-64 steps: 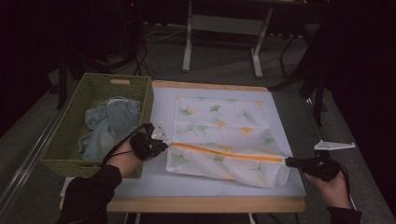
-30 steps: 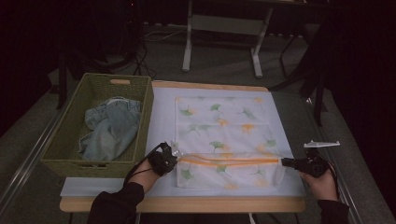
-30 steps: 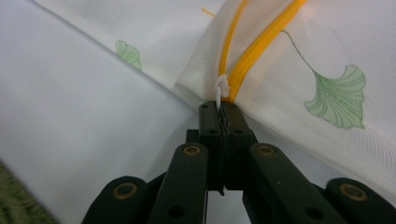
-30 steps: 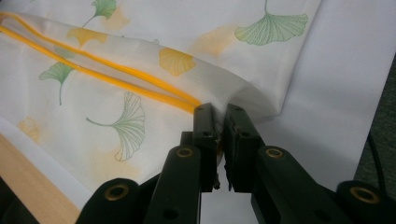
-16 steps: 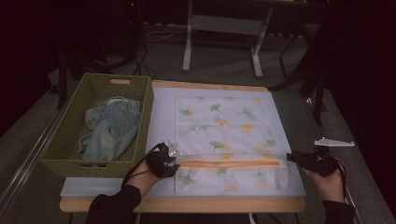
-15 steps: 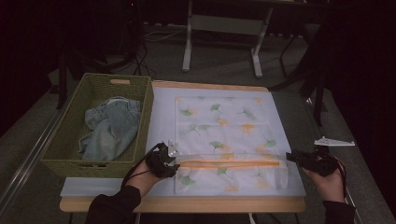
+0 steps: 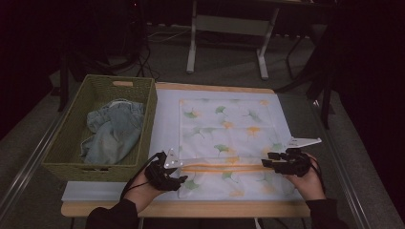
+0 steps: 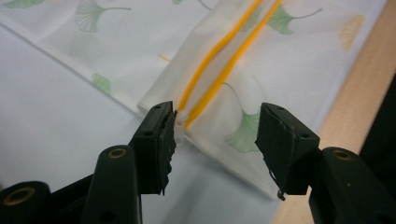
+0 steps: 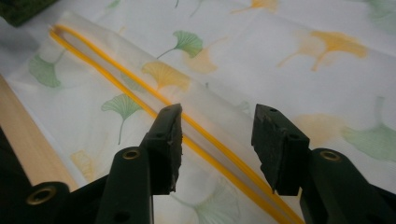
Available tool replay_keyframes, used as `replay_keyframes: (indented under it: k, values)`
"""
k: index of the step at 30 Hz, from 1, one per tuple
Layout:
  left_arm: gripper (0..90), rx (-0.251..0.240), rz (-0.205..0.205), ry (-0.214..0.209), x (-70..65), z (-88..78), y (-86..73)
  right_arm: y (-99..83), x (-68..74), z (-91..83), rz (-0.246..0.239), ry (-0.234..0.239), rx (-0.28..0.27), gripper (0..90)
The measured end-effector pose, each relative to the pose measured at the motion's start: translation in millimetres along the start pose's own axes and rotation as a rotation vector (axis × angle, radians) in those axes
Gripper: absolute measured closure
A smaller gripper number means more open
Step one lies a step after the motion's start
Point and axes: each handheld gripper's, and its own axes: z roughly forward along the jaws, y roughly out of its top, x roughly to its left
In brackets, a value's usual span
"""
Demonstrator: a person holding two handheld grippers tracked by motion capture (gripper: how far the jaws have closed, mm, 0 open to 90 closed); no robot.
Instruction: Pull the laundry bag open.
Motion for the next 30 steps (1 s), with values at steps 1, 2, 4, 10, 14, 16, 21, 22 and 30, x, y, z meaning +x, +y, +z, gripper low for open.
replay_keyframes:
  k: [1,2,4,10,14,16,21,22,30]
  values:
    - [45.8,-0.009,0.001,-0.005,-0.8,-0.4,-0.8,0.0,0.0,0.0,0.0,0.0,0.0,51.8]
    - [45.2,-0.017,0.003,-0.011,-1.7,-1.0,-1.9,0.5,0.8,4.0,-0.004,0.003,0.008,51.8]
    - [45.2,-0.019,0.0,-0.02,-2.6,-1.5,-4.0,2.3,2.1,18.8,-0.026,0.007,0.035,50.6]
    - [45.1,-0.046,-0.004,-0.044,-4.4,-0.1,-10.0,3.2,4.7,39.0,-0.072,0.042,0.061,52.8]
    - [45.1,-0.055,-0.004,-0.053,-5.8,3.0,-11.7,4.2,5.8,50.0,-0.096,0.047,0.089,52.4]
    - [45.1,-0.056,-0.001,-0.056,-6.1,4.5,-12.2,4.7,7.0,61.8,-0.126,0.045,0.113,50.6]
    - [45.1,-0.055,-0.001,-0.061,-5.6,5.5,-13.2,5.5,7.8,78.8,-0.167,0.015,0.164,46.7]
    - [45.1,-0.053,0.0,-0.062,-5.4,6.0,-13.8,5.5,8.1,81.5,-0.169,0.015,0.174,45.9]
    - [45.1,-0.047,-0.002,-0.062,-4.5,8.4,-16.1,6.3,13.4,89.6,-0.21,-0.015,0.194,43.3]
